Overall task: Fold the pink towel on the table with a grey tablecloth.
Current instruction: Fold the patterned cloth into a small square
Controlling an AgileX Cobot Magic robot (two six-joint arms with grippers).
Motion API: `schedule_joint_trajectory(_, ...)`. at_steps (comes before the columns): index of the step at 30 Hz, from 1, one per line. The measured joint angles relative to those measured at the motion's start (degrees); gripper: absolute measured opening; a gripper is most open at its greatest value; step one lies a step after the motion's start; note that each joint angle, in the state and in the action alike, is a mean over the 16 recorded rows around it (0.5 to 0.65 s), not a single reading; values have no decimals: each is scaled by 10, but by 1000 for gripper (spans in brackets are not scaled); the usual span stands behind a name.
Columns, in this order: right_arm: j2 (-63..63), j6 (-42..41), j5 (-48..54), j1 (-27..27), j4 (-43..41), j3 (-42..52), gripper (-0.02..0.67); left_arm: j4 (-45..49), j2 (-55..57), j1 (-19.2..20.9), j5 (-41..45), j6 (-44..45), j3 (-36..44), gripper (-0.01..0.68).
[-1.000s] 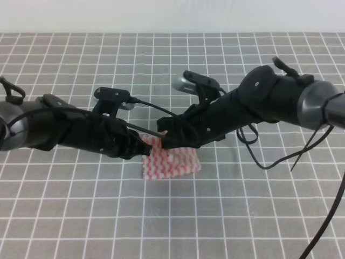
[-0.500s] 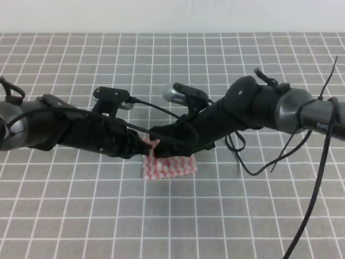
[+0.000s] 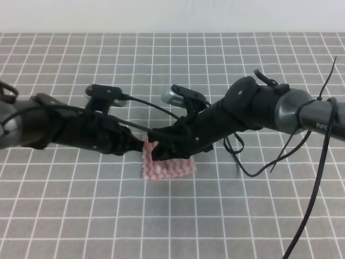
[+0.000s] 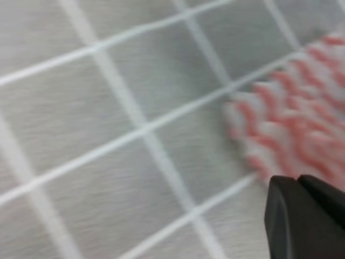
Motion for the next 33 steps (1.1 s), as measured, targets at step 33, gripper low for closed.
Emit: schedule_joint_trajectory(33,2,-9,-17,9,-19,-13,-13,0,0,23,7,1,0,-4)
